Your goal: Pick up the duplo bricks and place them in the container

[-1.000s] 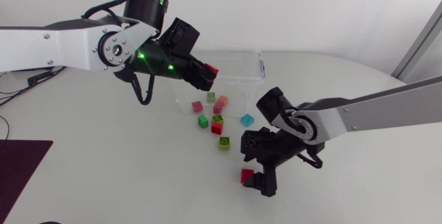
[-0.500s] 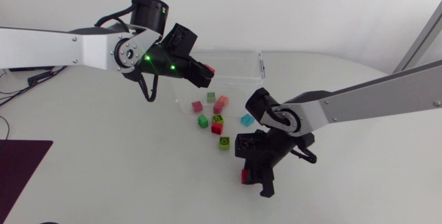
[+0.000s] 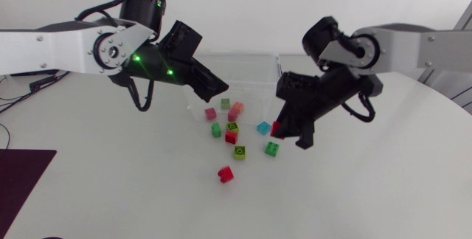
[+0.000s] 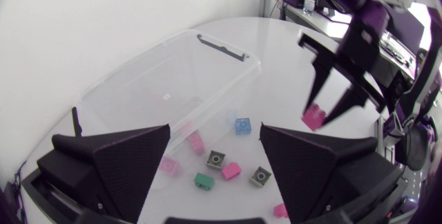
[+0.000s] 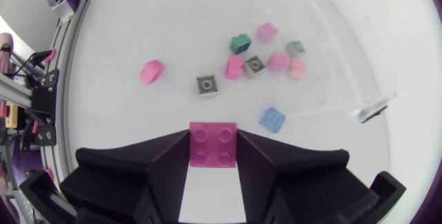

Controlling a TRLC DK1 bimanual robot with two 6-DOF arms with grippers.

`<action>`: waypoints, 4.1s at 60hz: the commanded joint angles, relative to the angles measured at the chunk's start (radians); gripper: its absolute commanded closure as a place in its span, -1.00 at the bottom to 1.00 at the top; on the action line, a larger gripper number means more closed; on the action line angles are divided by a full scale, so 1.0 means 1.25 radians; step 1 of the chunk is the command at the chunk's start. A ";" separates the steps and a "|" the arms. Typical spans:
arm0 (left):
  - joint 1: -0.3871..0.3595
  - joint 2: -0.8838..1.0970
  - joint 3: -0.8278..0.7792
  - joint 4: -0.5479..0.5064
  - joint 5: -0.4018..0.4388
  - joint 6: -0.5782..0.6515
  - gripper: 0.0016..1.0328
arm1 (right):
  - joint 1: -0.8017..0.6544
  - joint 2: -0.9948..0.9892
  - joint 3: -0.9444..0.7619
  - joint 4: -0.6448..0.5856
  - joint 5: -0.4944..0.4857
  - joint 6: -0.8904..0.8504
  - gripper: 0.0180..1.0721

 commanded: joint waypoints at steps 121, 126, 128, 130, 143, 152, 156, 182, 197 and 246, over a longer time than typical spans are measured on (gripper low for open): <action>-0.491 0.119 -0.101 -0.497 -0.054 0.706 -0.77 | -0.314 -0.109 -0.222 0.397 -0.208 0.172 -0.90; -0.513 0.143 -0.093 -0.502 -0.070 0.710 -0.77 | -0.326 -0.110 -0.236 0.399 -0.218 0.165 -0.90; -0.520 0.149 -0.089 -0.505 -0.074 0.710 -0.77 | -0.332 -0.110 -0.240 0.400 -0.224 0.164 -0.90; -0.529 0.157 -0.085 -0.507 -0.081 0.710 -0.77 | -0.337 -0.110 -0.244 0.400 -0.229 0.160 -0.90; -0.568 0.186 -0.065 -0.510 -0.098 0.708 -0.72 | -0.359 -0.111 -0.260 0.402 -0.249 0.153 -0.90; -0.583 0.197 -0.058 -0.503 -0.105 0.706 -0.66 | -0.364 -0.121 -0.286 0.403 -0.258 0.147 -0.90; -0.588 0.216 -0.054 -0.502 -0.110 0.706 -0.66 | -0.364 -0.126 -0.309 0.407 -0.262 0.144 -0.90; -0.606 0.276 -0.012 -0.533 -0.109 0.688 0.73 | -0.285 -0.137 -0.443 0.451 -0.258 0.153 -0.90; -0.613 0.283 -0.017 -0.559 -0.109 0.638 0.78 | -0.214 -0.067 -0.427 0.464 -0.242 0.126 -0.90; -0.213 0.092 0.198 -0.422 -0.031 0.462 0.78 | -0.116 0.258 -0.182 0.471 -0.150 0.107 -0.70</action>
